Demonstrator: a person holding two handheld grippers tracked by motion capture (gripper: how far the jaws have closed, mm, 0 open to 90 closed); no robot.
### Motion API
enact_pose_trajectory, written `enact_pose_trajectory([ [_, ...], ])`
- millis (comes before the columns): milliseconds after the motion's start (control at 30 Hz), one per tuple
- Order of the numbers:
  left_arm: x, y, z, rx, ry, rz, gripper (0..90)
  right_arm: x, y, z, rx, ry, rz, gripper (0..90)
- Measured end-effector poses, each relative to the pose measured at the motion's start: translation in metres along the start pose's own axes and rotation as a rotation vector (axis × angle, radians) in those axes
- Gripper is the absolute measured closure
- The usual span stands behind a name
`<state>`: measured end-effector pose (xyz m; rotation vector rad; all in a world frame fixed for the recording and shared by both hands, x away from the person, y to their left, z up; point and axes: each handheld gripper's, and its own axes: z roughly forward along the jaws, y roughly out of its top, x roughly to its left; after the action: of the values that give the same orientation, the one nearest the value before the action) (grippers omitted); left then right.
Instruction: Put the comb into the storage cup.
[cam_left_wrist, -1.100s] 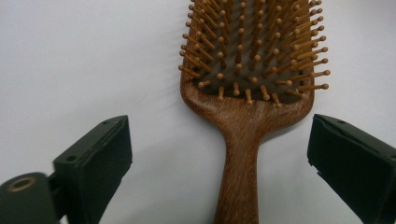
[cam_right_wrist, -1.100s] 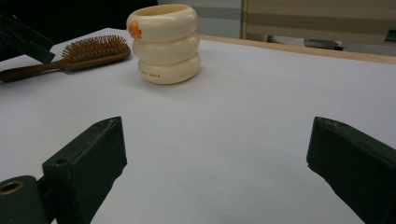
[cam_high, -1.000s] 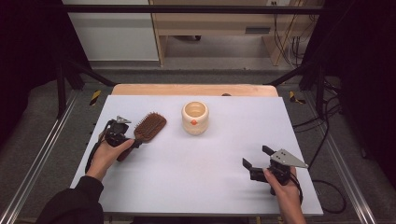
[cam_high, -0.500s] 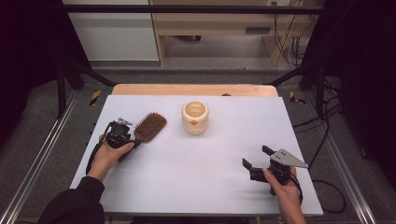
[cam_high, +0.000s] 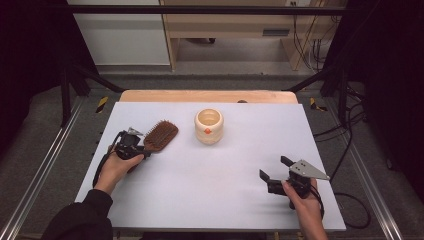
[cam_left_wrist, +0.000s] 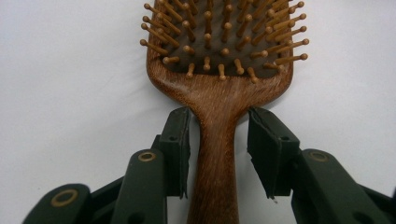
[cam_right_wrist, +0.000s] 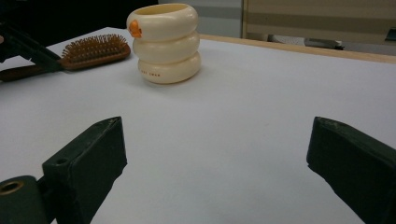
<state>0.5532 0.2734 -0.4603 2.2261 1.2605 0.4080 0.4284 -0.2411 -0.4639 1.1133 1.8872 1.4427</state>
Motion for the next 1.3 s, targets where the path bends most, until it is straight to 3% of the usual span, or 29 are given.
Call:
enact_pose_trajectory([
  [367, -0.002, -0.004, 0.001, -0.006, 0.014, 0.026, 62.1, 0.0, 0.0, 0.0, 0.003, 0.003, -0.002, 5.1],
  [667, -0.002, -0.005, -0.001, -0.004, 0.01, 0.044, 71.4, 0.001, 0.0, 0.0, 0.003, 0.003, -0.002, 5.1],
  [1033, -0.006, -0.004, -0.002, 0.003, 0.035, 0.062, 72.2, 0.0, 0.0, 0.0, -0.002, 0.001, 0.002, 5.1],
  [1200, -0.005, -0.002, -0.007, -0.01, 0.025, 0.05, 72.4, 0.0, 0.0, 0.0, -0.002, 0.0, 0.002, 5.1],
  [1300, -0.005, -0.001, -0.009, 0.008, 0.026, 0.061, 72.4, 0.0, 0.0, 0.0, -0.002, 0.001, 0.002, 5.1],
])
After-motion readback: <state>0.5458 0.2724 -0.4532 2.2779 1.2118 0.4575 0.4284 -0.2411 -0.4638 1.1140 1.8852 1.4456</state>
